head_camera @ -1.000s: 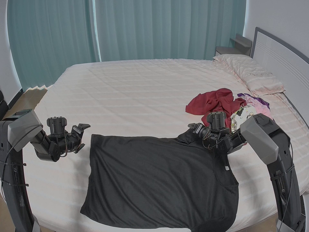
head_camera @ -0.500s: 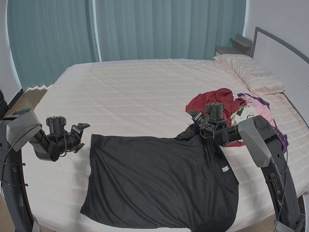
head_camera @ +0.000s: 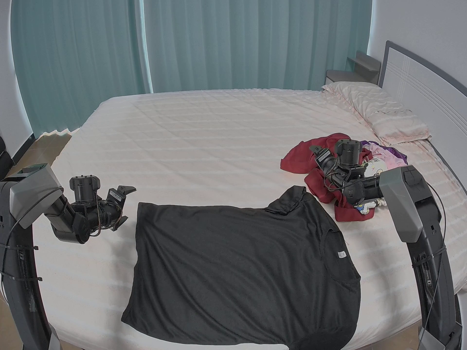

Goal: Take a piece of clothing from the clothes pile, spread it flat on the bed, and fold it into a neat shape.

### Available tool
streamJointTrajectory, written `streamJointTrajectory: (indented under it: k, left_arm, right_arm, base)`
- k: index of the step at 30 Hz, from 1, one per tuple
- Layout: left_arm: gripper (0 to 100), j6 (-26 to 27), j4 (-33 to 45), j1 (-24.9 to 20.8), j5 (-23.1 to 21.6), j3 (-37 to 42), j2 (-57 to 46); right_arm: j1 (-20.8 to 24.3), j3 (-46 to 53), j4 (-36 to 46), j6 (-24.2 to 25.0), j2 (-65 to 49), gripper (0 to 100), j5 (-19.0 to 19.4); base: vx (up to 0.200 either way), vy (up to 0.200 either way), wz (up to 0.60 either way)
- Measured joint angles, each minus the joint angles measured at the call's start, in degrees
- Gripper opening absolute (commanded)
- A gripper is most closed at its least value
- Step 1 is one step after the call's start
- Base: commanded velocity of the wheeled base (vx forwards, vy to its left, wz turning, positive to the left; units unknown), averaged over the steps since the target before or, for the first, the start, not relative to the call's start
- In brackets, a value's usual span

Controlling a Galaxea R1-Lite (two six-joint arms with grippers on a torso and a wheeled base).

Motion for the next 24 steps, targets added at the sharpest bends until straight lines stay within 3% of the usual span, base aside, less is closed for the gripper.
streamJointTrajectory:
  k: [5,12,24]
  left_arm:
    - [100,0.20,-0.18,0.00,0.04,0.44,-0.24]
    - [100,0.68,-0.88,-0.34,0.01,2.07,-1.93]
    - [100,1.05,-0.49,-1.83,-0.84,10.18,-8.07]
  right_arm:
    - [-0.44,7.44,1.35,-0.07,-2.21,100,0.22]
    - [-0.46,26.44,-2.21,-2.18,-9.42,100,1.67]
    - [-1.38,60.72,-18.12,-7.06,-21.72,100,4.33]
  base:
    - [0.000,0.000,0.00]
    - [0.000,0.000,0.00]
    - [-0.200,0.000,0.00]
